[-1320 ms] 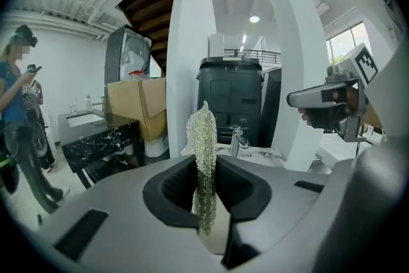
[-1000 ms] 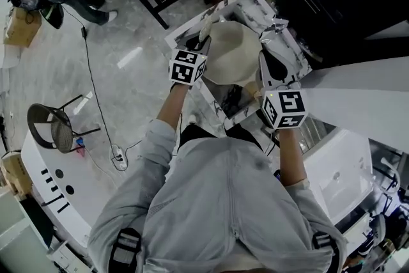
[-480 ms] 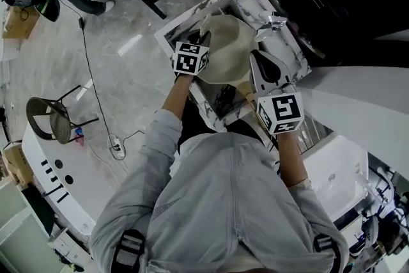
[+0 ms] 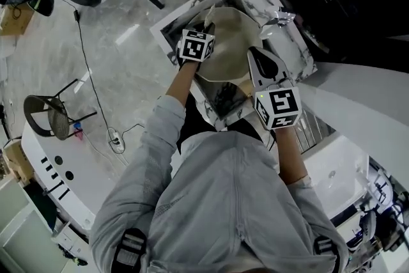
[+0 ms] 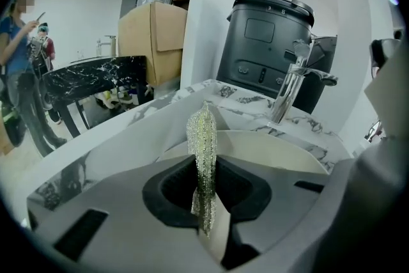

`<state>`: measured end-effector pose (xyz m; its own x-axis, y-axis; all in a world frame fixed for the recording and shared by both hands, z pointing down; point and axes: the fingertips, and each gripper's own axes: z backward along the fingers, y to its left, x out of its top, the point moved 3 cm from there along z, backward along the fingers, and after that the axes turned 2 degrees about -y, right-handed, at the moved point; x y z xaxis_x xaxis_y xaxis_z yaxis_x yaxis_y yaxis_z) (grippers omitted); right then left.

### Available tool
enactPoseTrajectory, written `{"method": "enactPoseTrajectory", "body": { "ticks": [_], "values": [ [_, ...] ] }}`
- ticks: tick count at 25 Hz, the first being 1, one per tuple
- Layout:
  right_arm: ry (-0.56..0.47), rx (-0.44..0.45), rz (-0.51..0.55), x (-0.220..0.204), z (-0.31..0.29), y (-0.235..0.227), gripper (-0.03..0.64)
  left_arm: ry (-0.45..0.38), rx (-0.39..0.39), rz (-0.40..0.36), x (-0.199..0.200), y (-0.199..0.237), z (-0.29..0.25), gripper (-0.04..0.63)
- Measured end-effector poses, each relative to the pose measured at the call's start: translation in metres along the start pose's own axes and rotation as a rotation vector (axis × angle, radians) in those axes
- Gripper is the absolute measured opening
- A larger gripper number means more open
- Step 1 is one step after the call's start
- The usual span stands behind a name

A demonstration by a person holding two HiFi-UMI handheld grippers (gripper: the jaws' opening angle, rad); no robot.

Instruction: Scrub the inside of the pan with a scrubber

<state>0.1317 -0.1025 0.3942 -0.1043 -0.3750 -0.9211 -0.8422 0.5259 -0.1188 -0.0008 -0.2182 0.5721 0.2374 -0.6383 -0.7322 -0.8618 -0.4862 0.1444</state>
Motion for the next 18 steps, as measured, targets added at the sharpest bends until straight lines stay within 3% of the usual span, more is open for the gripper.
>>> {"method": "enactPoseTrajectory", "body": {
  "ticks": [6,12,18],
  "values": [
    [0.062,-0.008,-0.039,-0.018,-0.02,-0.012,0.035,0.07,-0.008,0.021,-0.013,0.001,-0.03,0.066],
    [0.092,-0.012,-0.066,-0.032,-0.026,-0.023,0.035,0.063,0.029,0.056,-0.015,0.007,-0.052,0.066],
    [0.144,-0.016,-0.109,-0.051,-0.036,-0.031,0.035,0.055,0.0,0.045,-0.011,-0.002,-0.071,0.066]
  ]
}}
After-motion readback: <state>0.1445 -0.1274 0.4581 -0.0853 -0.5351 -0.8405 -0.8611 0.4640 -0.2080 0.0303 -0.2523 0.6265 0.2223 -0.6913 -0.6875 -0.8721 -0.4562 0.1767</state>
